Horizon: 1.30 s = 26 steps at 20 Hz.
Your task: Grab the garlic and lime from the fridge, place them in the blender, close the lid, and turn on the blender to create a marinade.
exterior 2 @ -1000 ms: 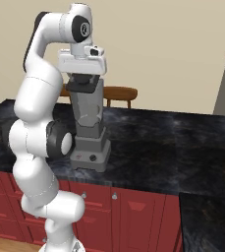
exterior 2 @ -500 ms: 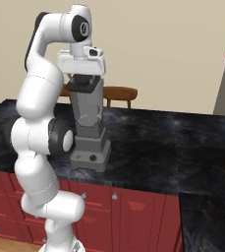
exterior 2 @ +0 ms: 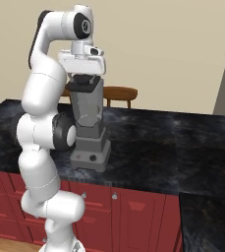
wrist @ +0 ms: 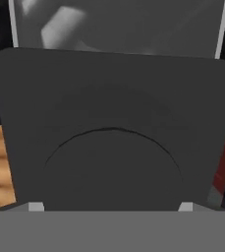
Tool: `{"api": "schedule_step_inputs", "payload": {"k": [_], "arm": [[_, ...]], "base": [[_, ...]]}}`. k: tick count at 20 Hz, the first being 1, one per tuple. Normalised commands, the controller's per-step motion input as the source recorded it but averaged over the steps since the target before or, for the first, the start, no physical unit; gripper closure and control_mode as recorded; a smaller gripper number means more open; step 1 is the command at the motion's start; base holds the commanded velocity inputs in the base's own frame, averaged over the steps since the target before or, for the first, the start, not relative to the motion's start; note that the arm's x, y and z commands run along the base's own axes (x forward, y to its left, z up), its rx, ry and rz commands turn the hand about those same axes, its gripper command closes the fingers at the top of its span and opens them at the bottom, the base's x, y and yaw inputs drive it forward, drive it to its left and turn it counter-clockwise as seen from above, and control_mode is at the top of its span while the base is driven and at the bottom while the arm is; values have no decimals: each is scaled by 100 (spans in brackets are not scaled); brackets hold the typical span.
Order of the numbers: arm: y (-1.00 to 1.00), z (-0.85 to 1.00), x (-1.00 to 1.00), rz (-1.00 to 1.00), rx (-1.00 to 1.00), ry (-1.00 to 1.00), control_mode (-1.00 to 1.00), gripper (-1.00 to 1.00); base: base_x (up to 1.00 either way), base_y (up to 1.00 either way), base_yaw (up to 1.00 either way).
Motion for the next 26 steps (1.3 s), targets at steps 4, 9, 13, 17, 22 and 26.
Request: {"api": "schedule_step_inputs", "payload": {"k": [4, 9, 13, 17, 22, 26], "arm": [[0, -36, -8, 1, 0, 6, -100, 100], [0, -20, -1, 1, 0, 17, -100, 100], [3, 15, 7, 0, -1, 22, -100, 100], [0, 0, 0, 0, 0, 0, -100, 100], [-1, 1, -22, 1, 0, 11, -100, 100], [0, 0, -13, 0, 0, 5, -100, 100]], "base": [[0, 0, 0], [0, 0, 0], [0, 0, 0], [0, 0, 0], [0, 0, 0], [0, 0, 0]]}}
